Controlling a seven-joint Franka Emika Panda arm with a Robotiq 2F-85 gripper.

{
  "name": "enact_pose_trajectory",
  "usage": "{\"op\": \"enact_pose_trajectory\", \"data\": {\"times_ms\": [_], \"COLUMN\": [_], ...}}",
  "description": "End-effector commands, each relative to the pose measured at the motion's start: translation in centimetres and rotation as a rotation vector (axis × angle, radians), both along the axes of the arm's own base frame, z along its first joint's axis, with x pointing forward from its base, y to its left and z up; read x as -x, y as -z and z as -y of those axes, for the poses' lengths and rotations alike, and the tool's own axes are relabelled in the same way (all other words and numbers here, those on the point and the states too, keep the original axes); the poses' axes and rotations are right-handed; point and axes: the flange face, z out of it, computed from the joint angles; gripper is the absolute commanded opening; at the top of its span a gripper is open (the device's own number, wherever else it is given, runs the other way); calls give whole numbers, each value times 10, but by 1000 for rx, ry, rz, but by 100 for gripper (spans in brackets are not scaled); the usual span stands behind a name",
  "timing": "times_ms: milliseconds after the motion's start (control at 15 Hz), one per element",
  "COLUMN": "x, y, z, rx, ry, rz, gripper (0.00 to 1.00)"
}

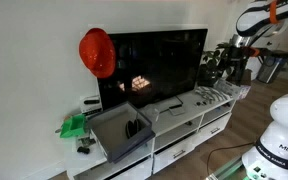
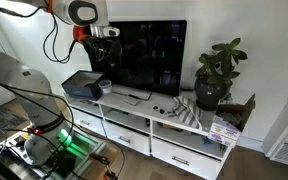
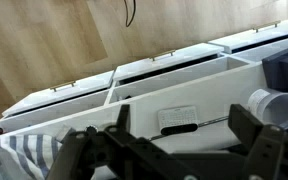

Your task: Put the orange hat inside the box

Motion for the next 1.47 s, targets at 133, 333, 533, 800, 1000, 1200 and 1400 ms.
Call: {"op": "enact_pose_trajectory", "data": {"times_ms": [133,333,533,800,1000,1200,1400], "x": [0,0,0,-29,-52,-74,-94], "y": [-1,-1,-1,-38,-74,-106,-132], "z": [0,0,0,-55,-127,-211,-288], "rx": [0,0,0,36,69,115,97], "ry": [0,0,0,-110,-290,-468,-642], "rz": [-1,-1,-1,34,84,135,218], "gripper": [100,100,100,100,100,100,100]}}
